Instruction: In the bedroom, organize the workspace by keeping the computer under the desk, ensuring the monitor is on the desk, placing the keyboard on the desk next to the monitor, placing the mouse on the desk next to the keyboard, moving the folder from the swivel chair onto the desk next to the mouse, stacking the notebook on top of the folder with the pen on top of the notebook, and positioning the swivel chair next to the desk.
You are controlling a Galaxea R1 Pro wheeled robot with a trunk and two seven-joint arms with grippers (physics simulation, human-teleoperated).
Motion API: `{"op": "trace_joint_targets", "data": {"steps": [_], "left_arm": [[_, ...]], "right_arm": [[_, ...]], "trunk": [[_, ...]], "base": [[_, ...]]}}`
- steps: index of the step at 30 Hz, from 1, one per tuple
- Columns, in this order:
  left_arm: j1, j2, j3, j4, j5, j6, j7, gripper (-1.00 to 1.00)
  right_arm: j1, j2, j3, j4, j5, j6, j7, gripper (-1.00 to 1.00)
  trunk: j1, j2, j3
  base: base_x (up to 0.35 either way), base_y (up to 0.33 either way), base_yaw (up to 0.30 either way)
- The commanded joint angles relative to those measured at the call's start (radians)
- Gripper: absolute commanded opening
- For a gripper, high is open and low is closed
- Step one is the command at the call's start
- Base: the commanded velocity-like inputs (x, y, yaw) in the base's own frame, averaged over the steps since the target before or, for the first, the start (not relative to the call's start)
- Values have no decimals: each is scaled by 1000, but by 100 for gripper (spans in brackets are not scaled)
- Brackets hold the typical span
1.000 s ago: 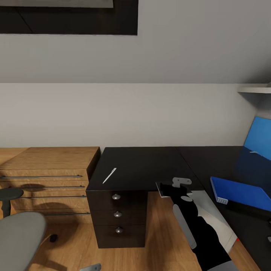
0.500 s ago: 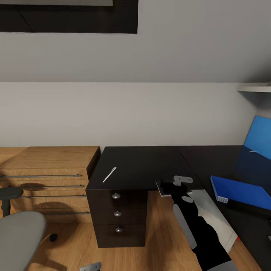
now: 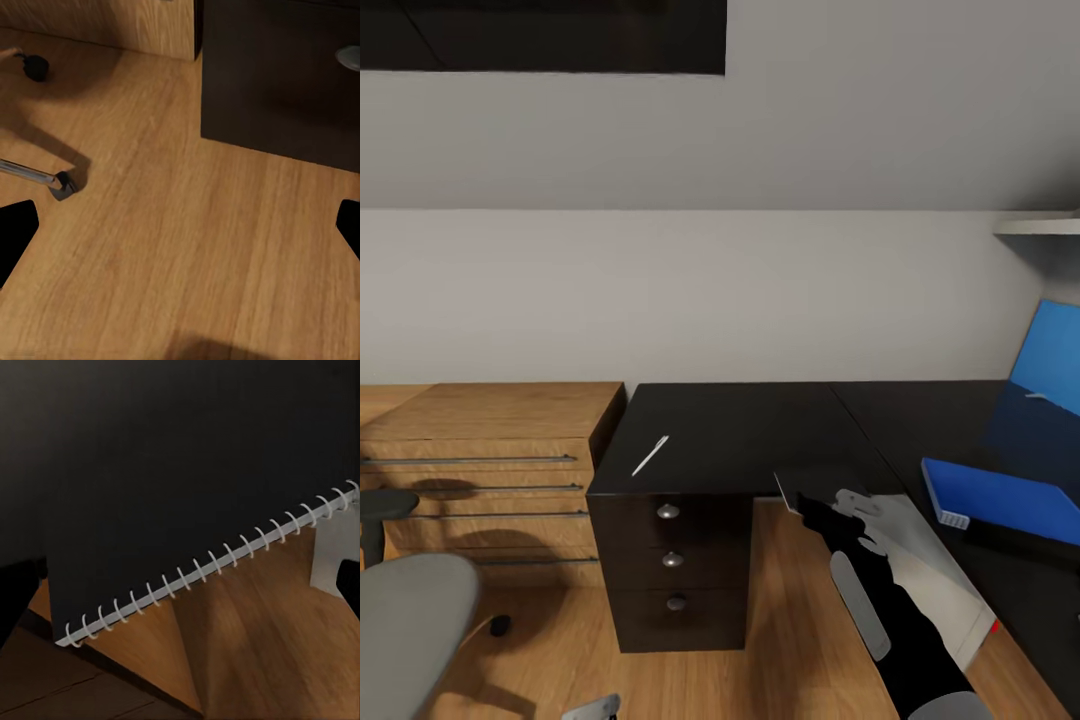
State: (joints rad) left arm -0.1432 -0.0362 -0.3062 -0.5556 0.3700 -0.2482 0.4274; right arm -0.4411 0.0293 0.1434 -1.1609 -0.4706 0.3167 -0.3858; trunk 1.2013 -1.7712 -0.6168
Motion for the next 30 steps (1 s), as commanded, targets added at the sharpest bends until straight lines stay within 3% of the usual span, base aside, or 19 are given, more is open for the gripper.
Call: {"op": "trace_joint_targets", "data": {"steps": [1, 7, 12, 17, 19, 23, 27, 28, 29, 30], "left_arm": [[-1, 1, -8, 1, 10, -6, 7, 100], [-1, 1, -7, 3, 10, -5, 7, 100], [-1, 1, -9, 3, 10, -5, 6, 100], [-1, -1, -14, 5, 8, -5, 3, 100], [-1, 0, -14, 5, 7, -5, 4, 100], [-1, 0, -14, 5, 7, -5, 6, 100], [-1, 0, -14, 6, 7, -5, 7, 100], [-1, 0, -14, 6, 7, -5, 7, 100], [-1, 0, -14, 6, 7, -5, 7, 100], [-1, 0, -14, 6, 7, -5, 7, 100]], "right_arm": [[-1, -1, -3, -1, -15, 1, -8, 100], [-1, -2, -63, -1, -79, 0, -5, 100], [-1, -3, -84, -2, -103, -1, 12, 100], [-1, -16, -94, 0, -107, 1, 158, 100], [-1, -19, -97, 1, -110, 1, 170, 100], [-1, -27, -132, 2, -160, 5, 207, 100], [-1, -51, -158, 5, -264, 15, 231, 100], [0, -57, -162, 8, -312, 22, 234, 100], [0, -91, -170, 30, -478, 61, 239, 100], [0, -96, -170, 33, -498, 67, 239, 100]], "trunk": [[4, -8, -4], [27, -50, -23], [31, -57, -26], [31, -57, -26], [31, -57, -26], [31, -57, -26], [31, -57, -26], [31, -57, -26], [31, -57, -26], [31, -57, -26]], "base": [[0, 0, 0], [0, 0, 0], [0, 0, 0], [0, 0, 0], [0, 0, 0], [0, 0, 0], [0, 0, 0], [0, 0, 0], [0, 0, 0], [0, 0, 0]]}}
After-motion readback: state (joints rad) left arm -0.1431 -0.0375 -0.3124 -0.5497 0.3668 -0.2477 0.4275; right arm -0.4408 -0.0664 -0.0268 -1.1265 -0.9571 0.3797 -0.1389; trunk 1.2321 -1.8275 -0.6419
